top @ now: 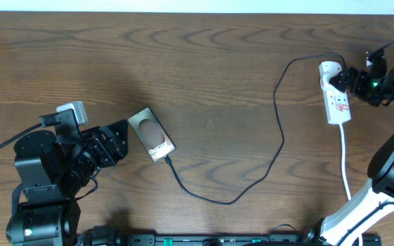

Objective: Plug charger to phone and switch on socket

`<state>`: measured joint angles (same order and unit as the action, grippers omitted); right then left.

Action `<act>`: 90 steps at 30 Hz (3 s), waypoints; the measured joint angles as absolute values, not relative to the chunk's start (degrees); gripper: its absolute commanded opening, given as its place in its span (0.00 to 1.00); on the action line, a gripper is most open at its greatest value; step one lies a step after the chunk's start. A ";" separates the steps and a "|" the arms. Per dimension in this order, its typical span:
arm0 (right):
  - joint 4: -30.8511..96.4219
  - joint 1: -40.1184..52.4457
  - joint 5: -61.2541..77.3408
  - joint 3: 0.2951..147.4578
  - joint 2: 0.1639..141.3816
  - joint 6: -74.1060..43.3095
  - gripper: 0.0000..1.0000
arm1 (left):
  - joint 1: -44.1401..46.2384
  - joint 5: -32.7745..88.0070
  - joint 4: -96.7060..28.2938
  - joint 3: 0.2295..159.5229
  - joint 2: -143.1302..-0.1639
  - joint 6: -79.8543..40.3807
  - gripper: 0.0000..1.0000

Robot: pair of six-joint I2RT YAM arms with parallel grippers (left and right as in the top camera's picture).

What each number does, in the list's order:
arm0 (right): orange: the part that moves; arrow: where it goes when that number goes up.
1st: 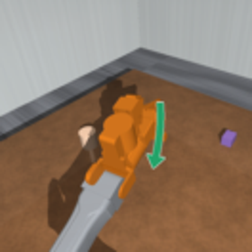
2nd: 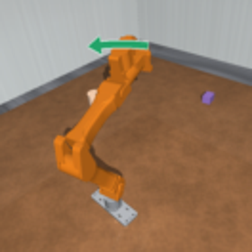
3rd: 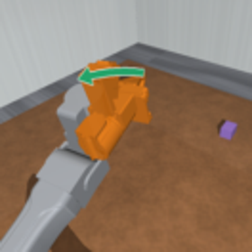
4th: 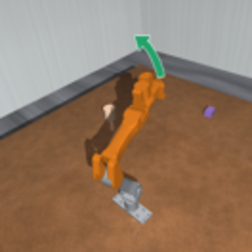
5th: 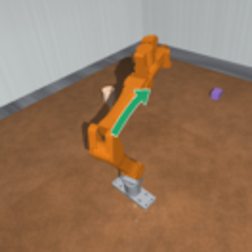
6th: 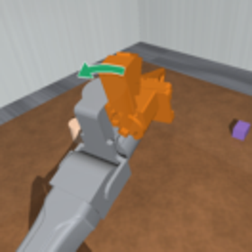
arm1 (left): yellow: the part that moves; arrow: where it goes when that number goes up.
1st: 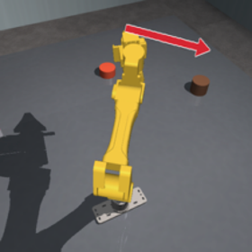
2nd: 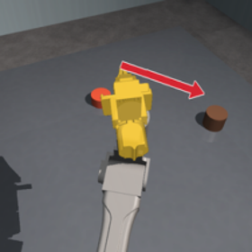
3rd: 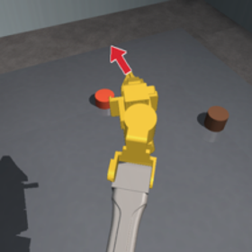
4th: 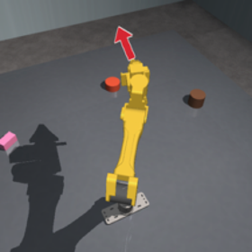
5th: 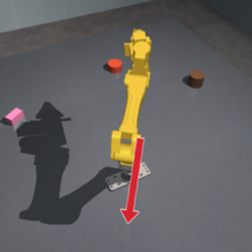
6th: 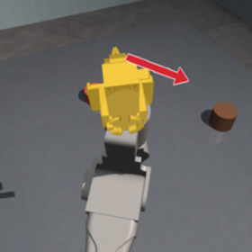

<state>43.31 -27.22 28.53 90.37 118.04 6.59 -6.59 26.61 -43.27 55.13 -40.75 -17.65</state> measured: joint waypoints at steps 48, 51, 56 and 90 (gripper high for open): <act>40.84 -22.09 24.49 90.43 121.54 4.58 0.99 | -6.59 26.39 -44.97 55.13 -40.77 -17.91 0.88; 40.84 -21.96 24.18 90.50 121.54 4.27 0.99 | -6.59 26.41 -44.97 55.13 -40.77 -17.91 0.88; 40.84 -21.41 23.16 90.65 121.56 3.95 0.99 | -6.59 26.39 -44.97 55.13 -40.77 -17.91 0.88; 43.86 -18.11 14.46 92.75 121.84 0.73 0.92 | -6.59 26.41 -46.13 55.13 -42.28 -17.91 0.88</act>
